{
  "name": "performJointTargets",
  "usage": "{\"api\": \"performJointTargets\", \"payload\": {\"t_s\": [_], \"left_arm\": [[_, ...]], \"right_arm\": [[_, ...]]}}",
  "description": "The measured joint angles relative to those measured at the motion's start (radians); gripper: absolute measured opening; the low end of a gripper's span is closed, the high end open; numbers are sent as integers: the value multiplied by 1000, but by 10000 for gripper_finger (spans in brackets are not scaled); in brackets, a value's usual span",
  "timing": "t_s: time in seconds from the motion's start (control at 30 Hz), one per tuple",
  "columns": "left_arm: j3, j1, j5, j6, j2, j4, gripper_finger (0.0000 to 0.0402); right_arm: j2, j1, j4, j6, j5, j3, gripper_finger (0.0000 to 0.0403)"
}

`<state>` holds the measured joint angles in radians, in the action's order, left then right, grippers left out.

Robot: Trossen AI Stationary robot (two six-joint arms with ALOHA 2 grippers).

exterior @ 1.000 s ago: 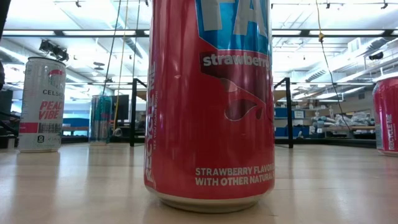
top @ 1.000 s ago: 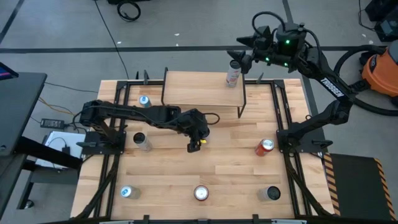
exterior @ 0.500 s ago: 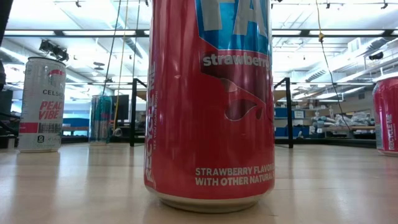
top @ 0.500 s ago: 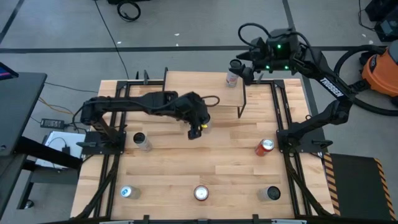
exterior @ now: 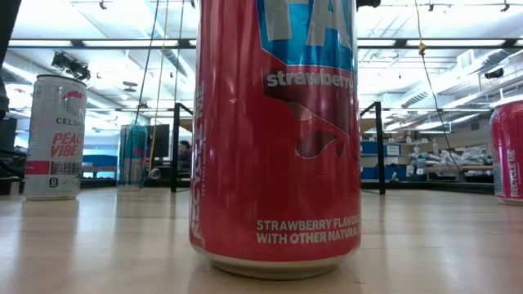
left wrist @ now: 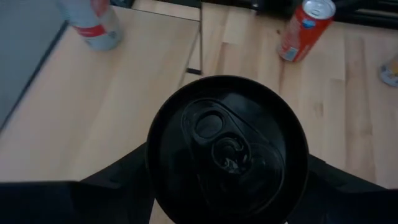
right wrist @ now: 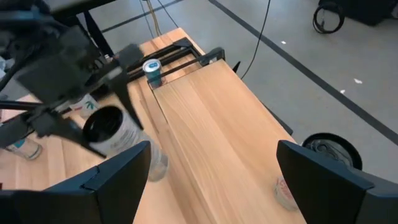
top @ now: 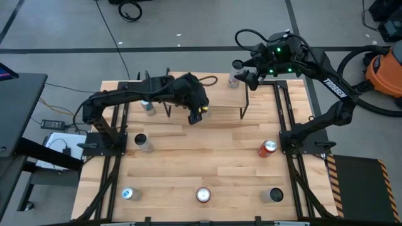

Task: Place canned beverage on shelf
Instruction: Put the top white yellow soda can on the shelf

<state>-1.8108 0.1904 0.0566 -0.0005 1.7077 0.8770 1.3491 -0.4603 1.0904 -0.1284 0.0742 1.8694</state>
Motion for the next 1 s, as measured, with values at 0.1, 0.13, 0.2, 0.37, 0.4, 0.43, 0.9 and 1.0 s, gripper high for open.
{"api": "performJointTargets", "payload": {"t_s": [0.1,0.13,0.2,0.37,0.4,0.43,0.9,1.0], "left_arm": [[-38,27,0,19,0,7,265],[-50,37,-1,19,0,11,265],[-71,59,-1,19,0,17,265],[-134,130,-1,20,0,46,265],[-142,146,-1,20,0,43,265],[-147,161,0,20,0,44,265],[-156,300,-54,20,25,47,266],[-156,305,-56,21,43,59,266]], "right_arm": [[0,0,0,0,0,0,358],[0,0,0,0,0,0,358],[0,0,0,0,0,0,358],[0,0,0,-4,0,0,358],[0,0,0,-4,0,0,358],[0,0,-1,-4,-1,0,358],[40,0,-4,-26,-3,0,358],[48,0,-5,-26,-3,0,358]]}}
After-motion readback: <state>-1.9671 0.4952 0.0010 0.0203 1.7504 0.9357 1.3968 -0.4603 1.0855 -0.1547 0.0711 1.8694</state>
